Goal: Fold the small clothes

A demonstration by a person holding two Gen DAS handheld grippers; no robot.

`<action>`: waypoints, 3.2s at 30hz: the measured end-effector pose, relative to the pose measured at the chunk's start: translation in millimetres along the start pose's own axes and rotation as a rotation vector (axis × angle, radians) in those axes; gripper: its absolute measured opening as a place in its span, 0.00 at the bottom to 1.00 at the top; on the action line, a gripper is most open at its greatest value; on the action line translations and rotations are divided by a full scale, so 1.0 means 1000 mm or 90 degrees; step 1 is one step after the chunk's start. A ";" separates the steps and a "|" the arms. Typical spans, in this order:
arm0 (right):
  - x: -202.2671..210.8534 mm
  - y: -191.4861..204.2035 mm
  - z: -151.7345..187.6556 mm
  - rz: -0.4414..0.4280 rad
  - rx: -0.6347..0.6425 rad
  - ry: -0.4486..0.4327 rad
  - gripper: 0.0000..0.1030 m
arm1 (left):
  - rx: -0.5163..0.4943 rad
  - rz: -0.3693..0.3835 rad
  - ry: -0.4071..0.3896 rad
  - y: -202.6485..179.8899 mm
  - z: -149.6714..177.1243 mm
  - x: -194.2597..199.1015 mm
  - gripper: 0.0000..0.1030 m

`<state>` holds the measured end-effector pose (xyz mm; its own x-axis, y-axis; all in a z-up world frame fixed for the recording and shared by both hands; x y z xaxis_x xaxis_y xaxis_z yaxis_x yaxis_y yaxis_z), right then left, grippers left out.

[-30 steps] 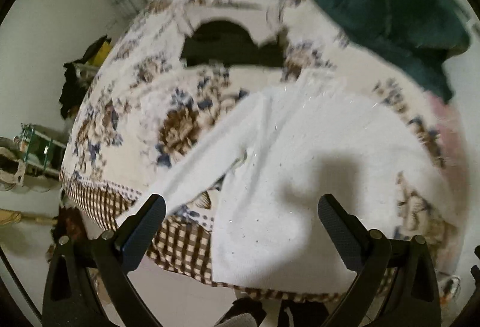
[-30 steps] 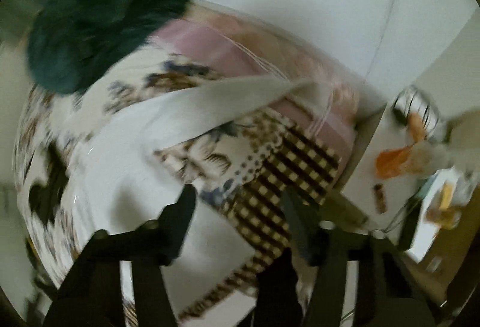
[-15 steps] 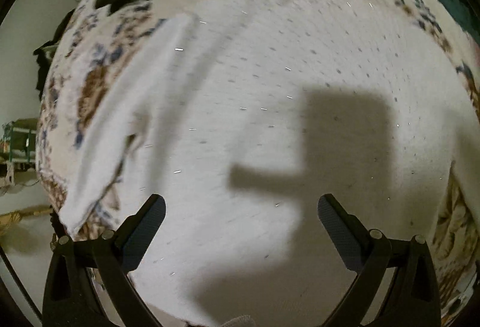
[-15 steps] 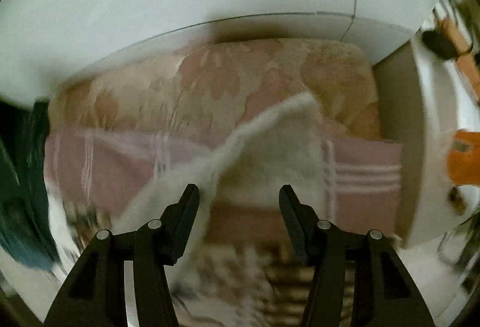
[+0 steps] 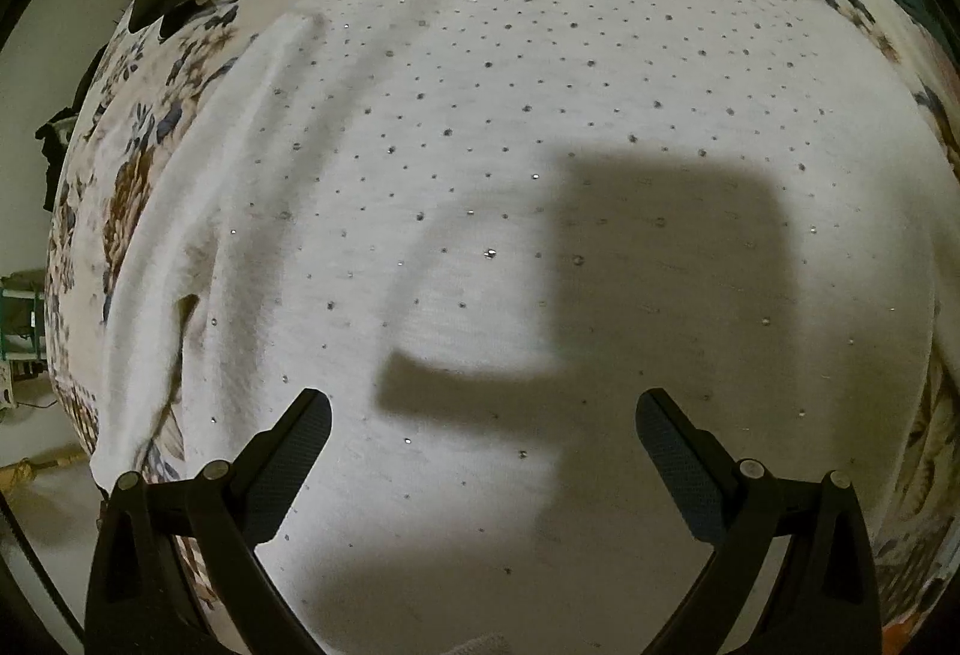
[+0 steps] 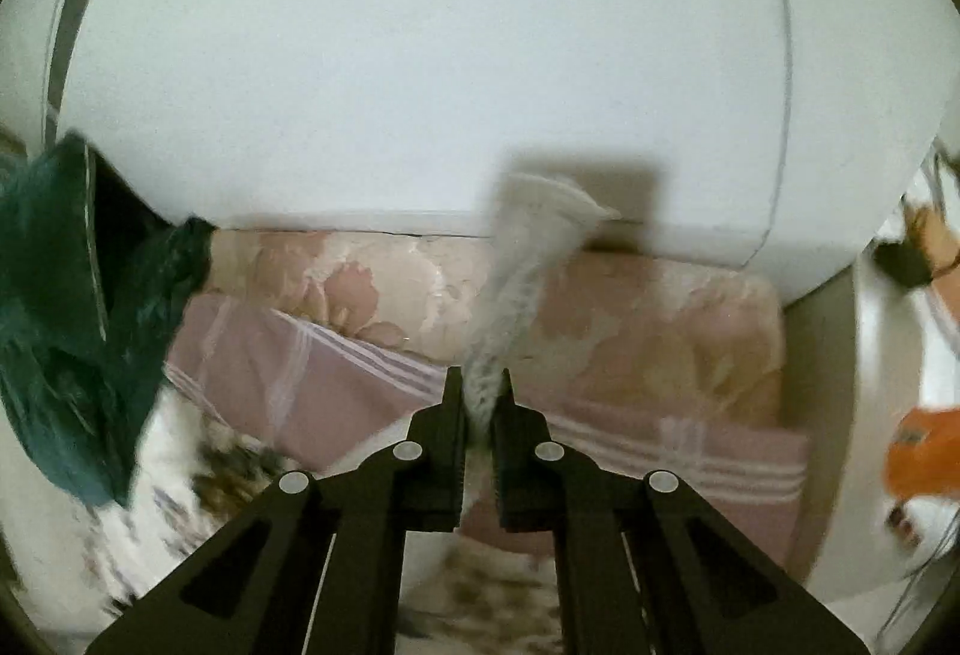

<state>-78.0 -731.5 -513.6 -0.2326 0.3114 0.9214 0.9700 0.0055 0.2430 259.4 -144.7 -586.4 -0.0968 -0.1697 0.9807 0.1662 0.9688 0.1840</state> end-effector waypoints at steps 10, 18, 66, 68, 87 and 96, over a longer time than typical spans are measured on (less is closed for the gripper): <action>-0.059 -0.056 0.031 0.060 -0.125 0.070 0.61 | -0.006 -0.004 0.007 0.012 0.009 -0.014 1.00; -0.099 -0.078 0.003 0.094 -0.225 0.062 0.62 | 0.004 -0.014 0.011 0.015 0.014 -0.031 1.00; 0.112 0.465 0.733 -0.206 0.855 0.133 0.08 | 0.396 -0.055 0.024 0.360 0.131 -0.044 1.00; 0.097 0.468 0.763 -0.186 0.905 0.163 0.09 | 0.406 -0.057 0.029 0.367 0.134 -0.045 1.00; 0.045 0.343 0.637 -0.102 0.808 0.330 0.68 | 0.883 0.193 -0.001 0.488 0.268 -0.086 0.98; 0.056 0.336 0.643 -0.087 0.842 0.294 0.68 | 1.004 0.208 -0.054 0.525 0.270 -0.102 0.10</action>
<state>280.4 -100.8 -575.0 -0.0803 -0.0977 0.9920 0.2266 0.9673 0.1136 91.3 430.5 -607.5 -0.3218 0.0285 0.9464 -0.9297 0.1797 -0.3216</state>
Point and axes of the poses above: each gripper's, at about its wrist camera, not at the fingertips, and x roughly against the way its jaws point, y to its left, z to its underside, the point moved 7 cm from there along -x, roughly the way its jaws point, and after that the axes turned 2 degrees about z, right-handed, at the moved point
